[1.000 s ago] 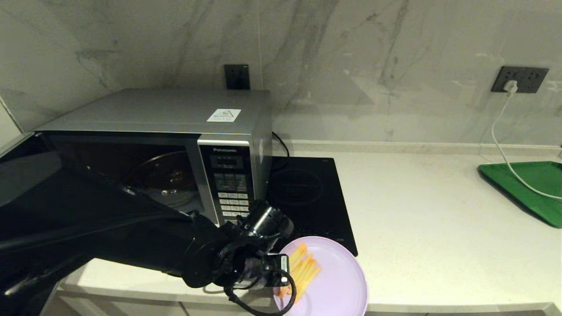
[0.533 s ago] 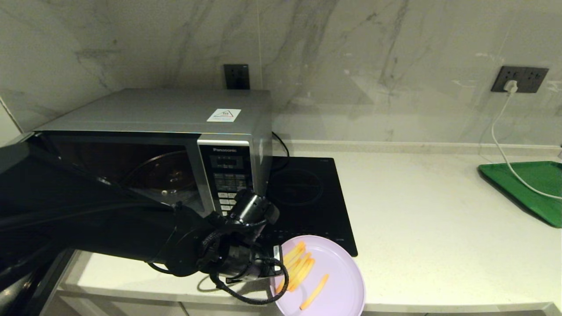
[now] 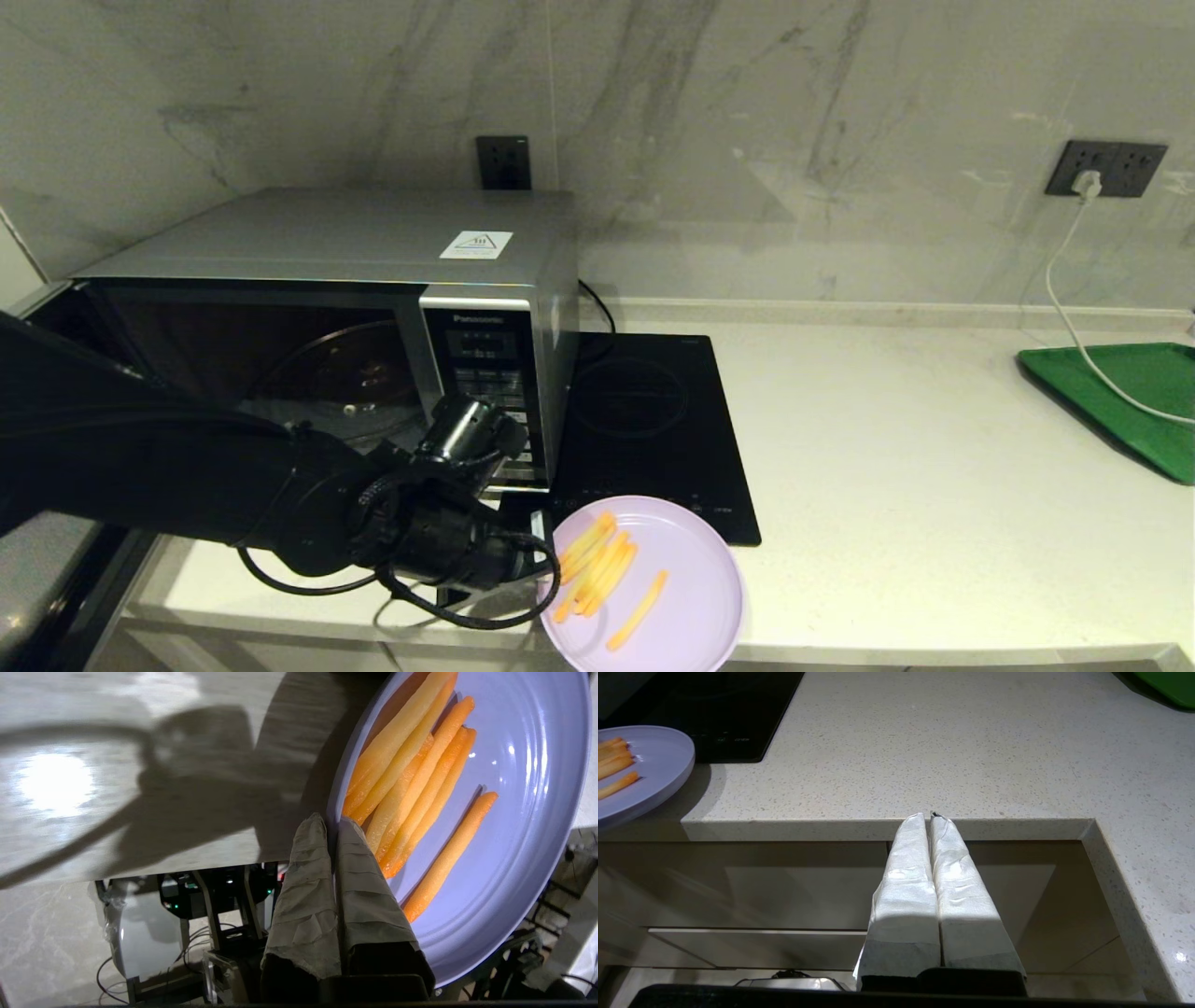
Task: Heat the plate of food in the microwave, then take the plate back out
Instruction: Put the plate in the microwave oven
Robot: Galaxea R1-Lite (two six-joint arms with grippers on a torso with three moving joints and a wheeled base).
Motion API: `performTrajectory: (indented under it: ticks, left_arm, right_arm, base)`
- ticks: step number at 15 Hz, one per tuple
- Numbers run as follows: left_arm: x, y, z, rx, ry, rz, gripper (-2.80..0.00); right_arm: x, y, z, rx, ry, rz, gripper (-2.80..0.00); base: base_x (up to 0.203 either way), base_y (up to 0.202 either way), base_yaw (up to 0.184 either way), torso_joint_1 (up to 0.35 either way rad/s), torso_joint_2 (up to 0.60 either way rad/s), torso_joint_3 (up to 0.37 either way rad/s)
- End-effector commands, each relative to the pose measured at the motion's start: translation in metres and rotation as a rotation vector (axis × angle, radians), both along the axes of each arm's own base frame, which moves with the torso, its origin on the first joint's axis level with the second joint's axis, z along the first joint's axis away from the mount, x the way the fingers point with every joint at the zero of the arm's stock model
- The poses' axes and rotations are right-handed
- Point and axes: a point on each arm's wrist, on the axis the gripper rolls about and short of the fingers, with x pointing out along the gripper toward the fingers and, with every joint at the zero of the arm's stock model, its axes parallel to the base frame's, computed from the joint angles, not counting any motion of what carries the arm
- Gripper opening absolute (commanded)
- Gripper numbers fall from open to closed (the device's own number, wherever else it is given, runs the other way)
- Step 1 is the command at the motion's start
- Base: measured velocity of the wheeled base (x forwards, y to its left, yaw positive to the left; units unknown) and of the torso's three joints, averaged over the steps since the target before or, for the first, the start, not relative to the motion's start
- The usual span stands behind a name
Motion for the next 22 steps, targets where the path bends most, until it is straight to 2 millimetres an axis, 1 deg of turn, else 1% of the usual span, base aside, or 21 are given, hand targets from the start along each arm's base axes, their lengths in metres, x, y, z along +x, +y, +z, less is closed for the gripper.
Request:
performTrajectory:
  ticks: [1, 5, 8, 11, 15, 19, 22]
  left_arm:
    - [-0.006, 0.016, 0.003, -0.005, -0.001, 0.033, -2.80]
    - [-0.006, 0.038, 0.008, -0.018, -0.034, 0.089, -2.80]
    - [-0.009, 0.064, 0.012, -0.016, -0.049, 0.118, -2.80]
    - [-0.024, 0.096, 0.020, -0.057, -0.051, 0.130, -2.80]
    - [-0.055, 0.139, 0.018, -0.050, -0.060, 0.182, -2.80]
    - [-0.084, 0.184, 0.017, -0.058, -0.099, 0.272, -2.80]
    - [-0.099, 0.219, 0.018, -0.053, -0.120, 0.387, -2.80]
  right_arm:
    - [0.000, 0.000, 0.000, 0.000, 0.002, -0.001, -2.80]
    - [0.000, 0.000, 0.000, 0.000, 0.001, -0.001, -2.80]
    - [0.000, 0.000, 0.000, 0.000, 0.001, 0.000, -2.80]
    - [0.000, 0.000, 0.000, 0.000, 0.001, -0.001, -2.80]
    - [0.000, 0.000, 0.000, 0.000, 0.001, -0.001, -2.80]
    - [0.000, 0.000, 0.000, 0.000, 0.002, 0.000, -2.80]
    - [0.000, 0.000, 0.000, 0.000, 0.002, 0.001, -2.80]
  base:
    - [0.000, 0.000, 0.000, 0.000, 0.00, 0.000]
    - [0.000, 0.000, 0.000, 0.000, 0.00, 0.000]
    - [0.000, 0.000, 0.000, 0.000, 0.00, 0.000]
    - [0.000, 0.000, 0.000, 0.000, 0.00, 0.000]
    - [0.000, 0.000, 0.000, 0.000, 0.00, 0.000]
    - [0.000, 0.000, 0.000, 0.000, 0.00, 0.000]
    - [0.000, 0.000, 0.000, 0.000, 0.00, 0.000]
